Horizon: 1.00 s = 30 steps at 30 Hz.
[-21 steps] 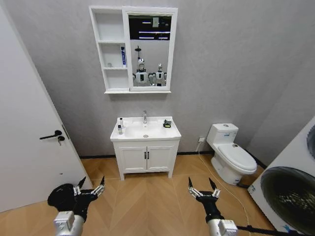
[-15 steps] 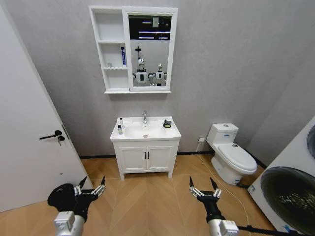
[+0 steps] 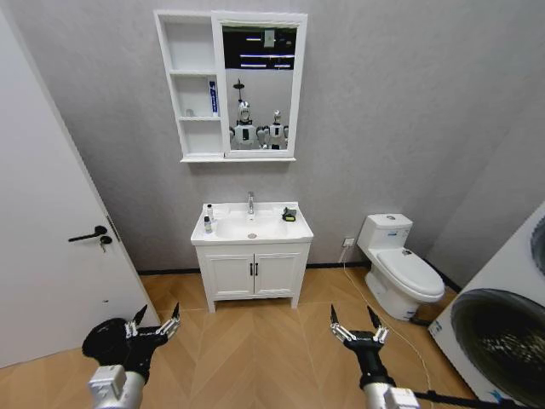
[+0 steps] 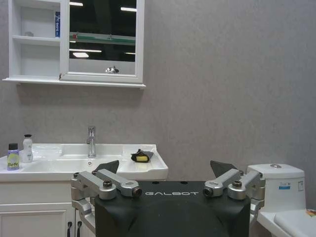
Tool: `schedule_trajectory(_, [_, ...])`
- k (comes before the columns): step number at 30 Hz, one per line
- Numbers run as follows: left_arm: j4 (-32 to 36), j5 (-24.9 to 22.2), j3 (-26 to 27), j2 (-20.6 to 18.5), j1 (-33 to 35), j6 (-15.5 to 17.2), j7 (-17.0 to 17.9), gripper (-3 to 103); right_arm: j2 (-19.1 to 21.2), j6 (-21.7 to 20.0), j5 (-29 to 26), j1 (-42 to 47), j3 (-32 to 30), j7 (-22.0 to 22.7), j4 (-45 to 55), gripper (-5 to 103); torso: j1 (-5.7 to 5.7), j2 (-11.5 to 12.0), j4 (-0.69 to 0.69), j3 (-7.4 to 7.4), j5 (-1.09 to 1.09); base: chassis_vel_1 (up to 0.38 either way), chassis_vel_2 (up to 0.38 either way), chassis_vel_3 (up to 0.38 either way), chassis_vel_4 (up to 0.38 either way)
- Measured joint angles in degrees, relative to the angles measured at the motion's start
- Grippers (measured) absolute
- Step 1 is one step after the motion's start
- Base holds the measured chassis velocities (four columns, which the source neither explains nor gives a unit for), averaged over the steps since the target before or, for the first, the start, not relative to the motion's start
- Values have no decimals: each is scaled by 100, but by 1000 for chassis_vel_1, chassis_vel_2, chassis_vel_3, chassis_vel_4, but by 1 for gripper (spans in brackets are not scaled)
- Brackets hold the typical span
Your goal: Move facial cleanser and shampoo from washbasin to cabinet, then wipe washbasin with towel.
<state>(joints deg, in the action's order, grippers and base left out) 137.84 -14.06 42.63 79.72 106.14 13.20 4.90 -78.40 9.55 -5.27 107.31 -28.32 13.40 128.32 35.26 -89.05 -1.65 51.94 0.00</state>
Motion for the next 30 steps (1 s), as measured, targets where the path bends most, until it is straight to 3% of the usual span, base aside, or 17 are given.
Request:
schedule_trajectory(6, [14,-62,-2,-3,-44,24,35,89,50,-74,-162,35,-32,-24,74,100,0,0,0,0,0,0,0,0,0])
schedule_trajectory(20, [-98,342,-144,10,-17,-3,11,89,-11,-98,-85,10,17,-38,26,100,-2,-1,0,0,0,-11,10,11,-11])
schedule_trajectory(30, [-200,362,-133,14,-61,-8,0,89,20,-96,-93,-64,62,17,-16,100,0,1,1,1,0,-142,138,166,-150])
